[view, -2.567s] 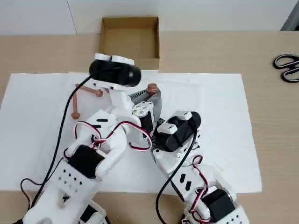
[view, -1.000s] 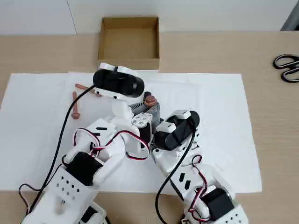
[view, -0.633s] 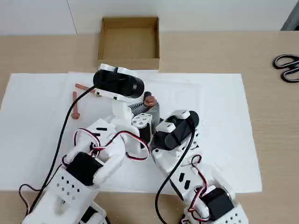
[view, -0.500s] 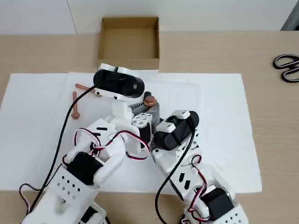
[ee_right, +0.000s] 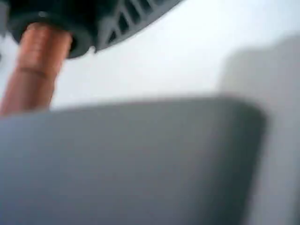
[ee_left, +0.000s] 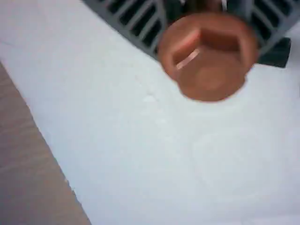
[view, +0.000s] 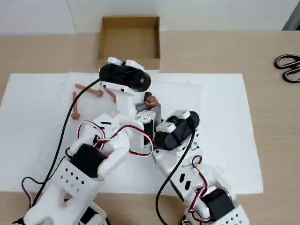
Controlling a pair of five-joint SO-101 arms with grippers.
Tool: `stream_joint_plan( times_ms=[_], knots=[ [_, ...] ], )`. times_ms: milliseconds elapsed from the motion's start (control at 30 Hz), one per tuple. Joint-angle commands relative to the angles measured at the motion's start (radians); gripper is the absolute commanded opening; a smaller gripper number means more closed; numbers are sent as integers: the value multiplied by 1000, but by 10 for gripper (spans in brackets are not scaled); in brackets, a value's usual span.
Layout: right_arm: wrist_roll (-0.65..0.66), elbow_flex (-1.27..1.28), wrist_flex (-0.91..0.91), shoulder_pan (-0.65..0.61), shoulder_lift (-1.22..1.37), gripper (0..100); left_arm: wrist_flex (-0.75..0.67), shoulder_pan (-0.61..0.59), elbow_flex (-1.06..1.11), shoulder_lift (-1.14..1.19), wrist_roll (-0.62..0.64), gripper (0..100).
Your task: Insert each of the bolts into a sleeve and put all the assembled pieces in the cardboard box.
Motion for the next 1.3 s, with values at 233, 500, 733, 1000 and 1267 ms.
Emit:
stream_joint_plan(
  times_ms=[233, 500, 733, 1000, 1267],
  knots=[
    [0, -28, -18, 1, -22, 4, 77, 12, -7, 18, -17, 5],
    [0, -28, -18, 1, -22, 4, 117, 28, -56, 28, -15, 5],
    [0, -28, -18, 1, -22, 4, 118, 28, -27, 28, -18, 5],
    [0, -28, -18, 1, -22, 4, 114, -25, -31, 20, -6, 5],
    [0, -28, -18, 1, -22, 4, 118, -14, -25, 28, 28, 5]
  ],
)
